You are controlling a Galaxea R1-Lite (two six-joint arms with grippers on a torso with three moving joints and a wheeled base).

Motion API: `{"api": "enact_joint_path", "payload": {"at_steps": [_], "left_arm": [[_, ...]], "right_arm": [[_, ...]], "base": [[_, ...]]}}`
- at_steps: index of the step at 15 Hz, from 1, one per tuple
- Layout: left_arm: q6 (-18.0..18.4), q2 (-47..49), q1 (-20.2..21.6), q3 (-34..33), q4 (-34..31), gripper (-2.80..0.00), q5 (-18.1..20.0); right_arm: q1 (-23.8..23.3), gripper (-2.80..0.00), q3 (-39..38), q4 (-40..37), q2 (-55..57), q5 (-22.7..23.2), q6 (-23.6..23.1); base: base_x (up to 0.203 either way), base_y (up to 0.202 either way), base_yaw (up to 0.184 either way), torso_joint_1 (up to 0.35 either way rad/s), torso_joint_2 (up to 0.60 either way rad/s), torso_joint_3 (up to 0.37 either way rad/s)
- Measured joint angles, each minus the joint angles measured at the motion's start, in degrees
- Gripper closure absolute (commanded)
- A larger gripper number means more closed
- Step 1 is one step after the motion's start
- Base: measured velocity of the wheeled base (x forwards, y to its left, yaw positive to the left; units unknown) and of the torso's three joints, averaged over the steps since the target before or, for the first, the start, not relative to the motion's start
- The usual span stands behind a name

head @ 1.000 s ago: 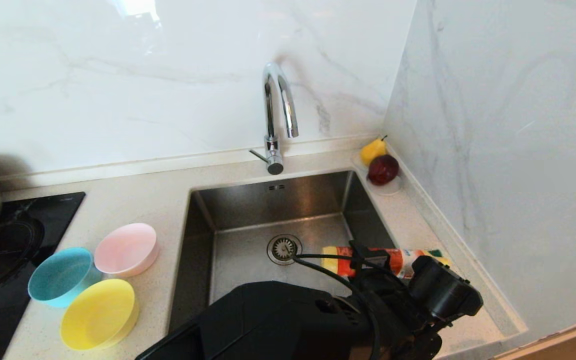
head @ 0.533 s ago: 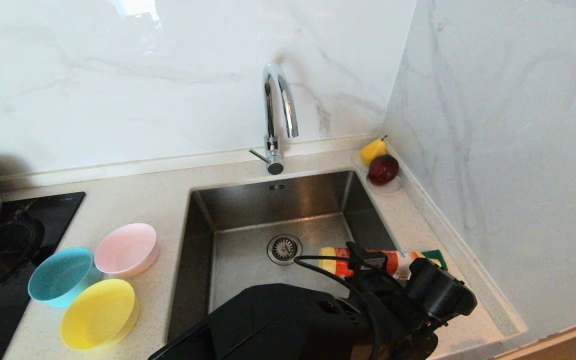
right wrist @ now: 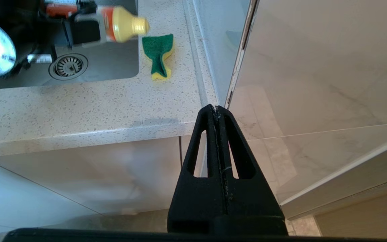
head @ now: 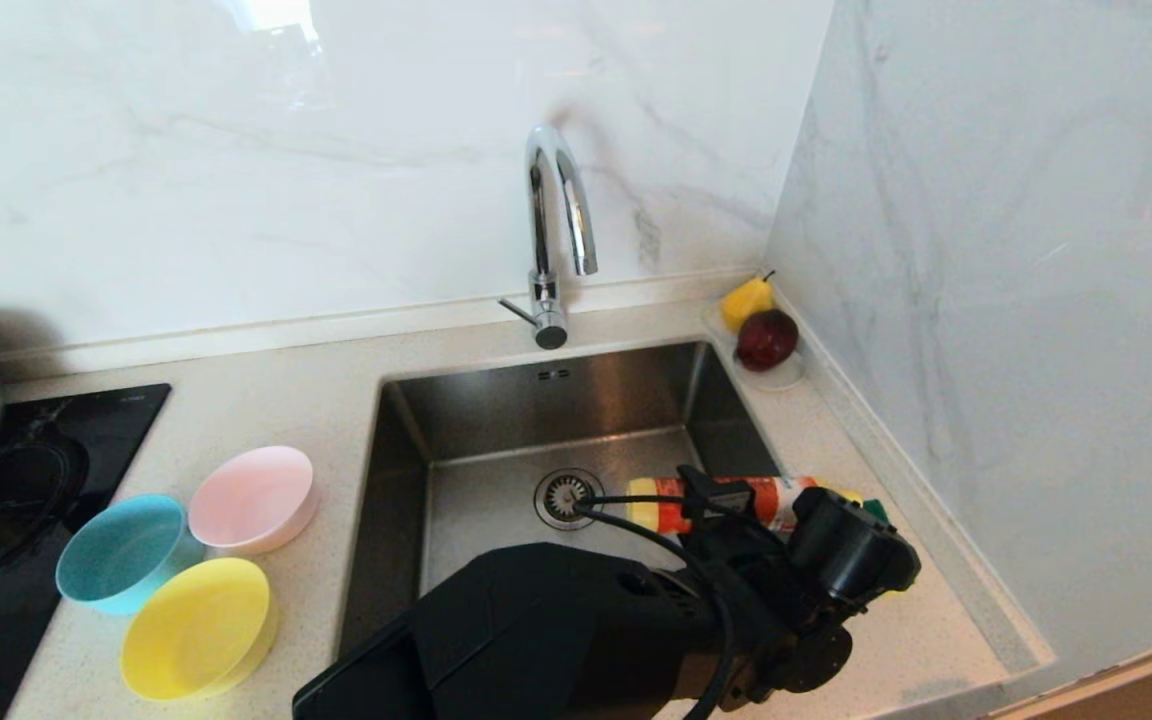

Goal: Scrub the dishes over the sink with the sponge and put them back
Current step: Squeeze it onto the sponge, then place the dish soap on the table

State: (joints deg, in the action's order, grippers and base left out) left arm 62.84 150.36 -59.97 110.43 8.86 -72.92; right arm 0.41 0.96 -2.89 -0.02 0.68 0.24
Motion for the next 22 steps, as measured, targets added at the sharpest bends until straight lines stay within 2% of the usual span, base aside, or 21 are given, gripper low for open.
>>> {"api": "enact_joint_path", "payload": {"at_steps": [2, 5, 7, 10, 11, 16, 22], "left_arm": [[2.0, -0.1, 0.6, 0.2, 0.6, 0.0, 0.2], [7.3, -0.3, 1.5, 0.3, 4.3, 0.0, 0.2], [13.6, -0.2, 1.8, 0.6, 9.0, 0.0, 1.4], [25.0, 0.1, 1.9, 1.0, 18.8, 0.0, 3.2], [27.0, 0.3, 1.9, 1.0, 20.2, 0.0, 3.4], [27.8, 1.5, 1.9, 1.0, 20.2, 0.0, 3.7], [30.6, 2.0, 1.9, 1.0, 20.2, 0.0, 3.7]], "right_arm": [[0.0, 0.0, 0.0, 0.0, 0.0, 0.0, 0.0], [0.0, 0.0, 0.0, 0.0, 0.0, 0.0, 0.0], [0.0, 0.0, 0.0, 0.0, 0.0, 0.0, 0.0], [0.0, 0.0, 0.0, 0.0, 0.0, 0.0, 0.0], [0.0, 0.0, 0.0, 0.0, 0.0, 0.0, 0.0], [0.0, 0.0, 0.0, 0.0, 0.0, 0.0, 0.0], [0.0, 0.0, 0.0, 0.0, 0.0, 0.0, 0.0]], "base": [[0.0, 0.0, 0.0, 0.0, 0.0, 0.0], [0.0, 0.0, 0.0, 0.0, 0.0, 0.0], [0.0, 0.0, 0.0, 0.0, 0.0, 0.0], [0.0, 0.0, 0.0, 0.0, 0.0, 0.0], [0.0, 0.0, 0.0, 0.0, 0.0, 0.0], [0.0, 0.0, 0.0, 0.0, 0.0, 0.0], [0.0, 0.0, 0.0, 0.0, 0.0, 0.0]]}}
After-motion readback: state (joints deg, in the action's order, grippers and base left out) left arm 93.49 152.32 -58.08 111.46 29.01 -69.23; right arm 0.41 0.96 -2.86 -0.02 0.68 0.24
